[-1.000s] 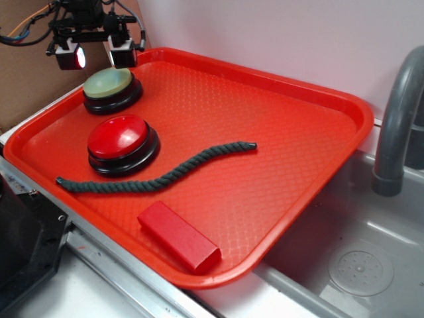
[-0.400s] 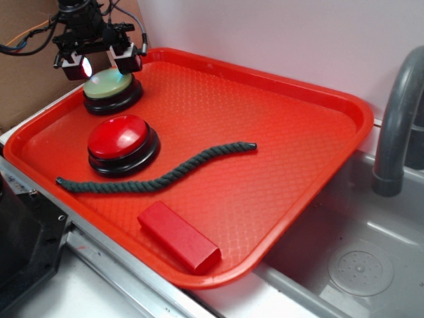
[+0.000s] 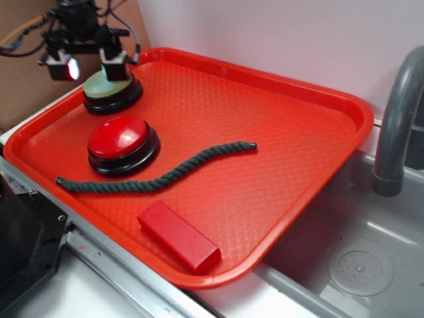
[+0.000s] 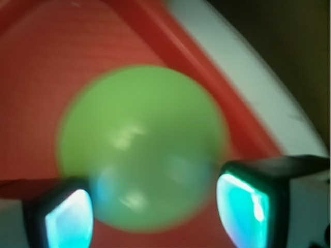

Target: Push the green button.

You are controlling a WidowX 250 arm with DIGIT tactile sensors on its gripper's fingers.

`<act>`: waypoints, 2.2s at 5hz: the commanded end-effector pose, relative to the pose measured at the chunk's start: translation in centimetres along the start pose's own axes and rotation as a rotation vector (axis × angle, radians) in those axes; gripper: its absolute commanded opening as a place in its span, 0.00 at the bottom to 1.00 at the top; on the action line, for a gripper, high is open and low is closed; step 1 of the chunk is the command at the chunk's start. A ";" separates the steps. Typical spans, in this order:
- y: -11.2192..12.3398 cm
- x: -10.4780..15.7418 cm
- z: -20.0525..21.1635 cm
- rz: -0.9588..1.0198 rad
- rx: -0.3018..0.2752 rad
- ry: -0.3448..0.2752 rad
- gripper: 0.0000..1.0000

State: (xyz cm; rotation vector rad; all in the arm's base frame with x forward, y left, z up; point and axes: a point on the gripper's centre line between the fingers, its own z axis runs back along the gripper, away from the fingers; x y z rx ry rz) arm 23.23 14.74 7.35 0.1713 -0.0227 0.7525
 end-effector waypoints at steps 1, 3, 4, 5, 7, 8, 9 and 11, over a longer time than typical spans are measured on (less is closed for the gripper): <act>2.0 2.2 6.1 -0.116 -0.087 -0.092 1.00; 1.6 1.4 8.0 -0.110 -0.055 -0.094 1.00; 1.6 1.1 8.6 -0.087 -0.027 -0.093 1.00; 1.9 0.9 9.3 -0.073 -0.011 -0.110 1.00; 2.2 0.8 10.3 -0.051 -0.003 -0.122 1.00; 2.3 0.9 10.5 -0.049 -0.010 -0.127 1.00; 2.3 0.9 10.6 -0.058 -0.028 -0.126 1.00; 2.2 -1.3 12.7 -0.058 0.012 -0.168 1.00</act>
